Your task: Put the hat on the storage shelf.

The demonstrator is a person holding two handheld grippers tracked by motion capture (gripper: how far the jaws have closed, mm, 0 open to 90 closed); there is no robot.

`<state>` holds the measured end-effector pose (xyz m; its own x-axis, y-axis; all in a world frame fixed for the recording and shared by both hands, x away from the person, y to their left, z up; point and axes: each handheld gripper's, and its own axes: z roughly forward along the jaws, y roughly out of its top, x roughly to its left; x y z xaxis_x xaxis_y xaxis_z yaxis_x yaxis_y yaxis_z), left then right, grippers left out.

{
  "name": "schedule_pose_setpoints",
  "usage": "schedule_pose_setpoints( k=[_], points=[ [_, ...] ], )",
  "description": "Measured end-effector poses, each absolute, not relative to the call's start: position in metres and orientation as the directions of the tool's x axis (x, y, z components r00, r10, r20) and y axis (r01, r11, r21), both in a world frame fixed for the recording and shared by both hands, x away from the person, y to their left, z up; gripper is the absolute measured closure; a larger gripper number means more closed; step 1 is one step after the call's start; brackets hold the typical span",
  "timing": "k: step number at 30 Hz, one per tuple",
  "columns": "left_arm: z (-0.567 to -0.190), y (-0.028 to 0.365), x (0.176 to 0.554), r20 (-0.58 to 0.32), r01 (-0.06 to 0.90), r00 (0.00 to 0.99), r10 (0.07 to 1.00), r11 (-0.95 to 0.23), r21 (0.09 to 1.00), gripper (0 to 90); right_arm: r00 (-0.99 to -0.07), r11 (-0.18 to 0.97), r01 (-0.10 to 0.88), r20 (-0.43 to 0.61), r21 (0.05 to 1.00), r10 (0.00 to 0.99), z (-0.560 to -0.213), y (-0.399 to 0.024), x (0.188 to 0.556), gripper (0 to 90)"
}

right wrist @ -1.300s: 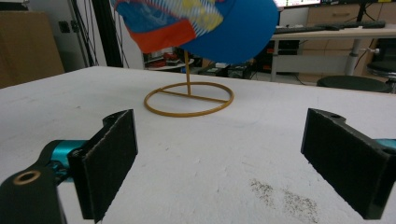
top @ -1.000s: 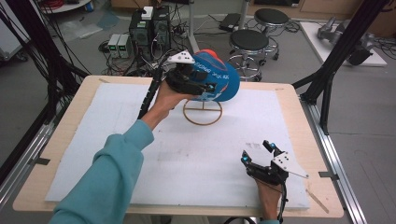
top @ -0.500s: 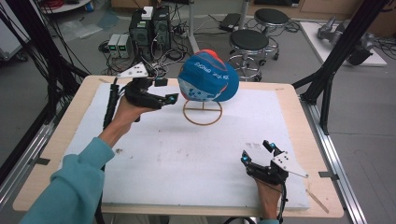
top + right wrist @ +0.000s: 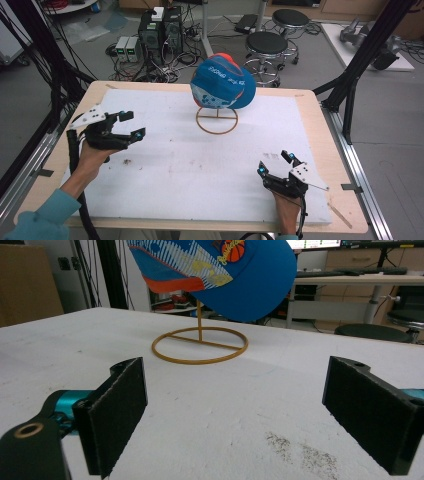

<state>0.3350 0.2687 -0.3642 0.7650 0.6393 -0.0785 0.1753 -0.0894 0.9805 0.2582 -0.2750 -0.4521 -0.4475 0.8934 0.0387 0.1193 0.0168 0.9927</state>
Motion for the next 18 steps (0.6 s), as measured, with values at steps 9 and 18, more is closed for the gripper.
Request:
schedule_pose_setpoints(
  k=[9, 18],
  points=[
    [-0.426, 0.299, 0.281, -0.034, 0.120, 0.692, 0.721, -0.069, 0.990, 17.4, -0.450, 0.023, 0.126, 0.036, 0.992, 0.892, -0.452, -0.274, 0.258, 9.8],
    [-0.450, 0.304, 0.265, -0.051, 0.118, 0.676, 0.735, -0.039, 0.992, 16.6, -0.448, 0.020, 0.122, 0.037, 0.992, 0.893, -0.452, -0.275, 0.259, 9.8]
  ],
)
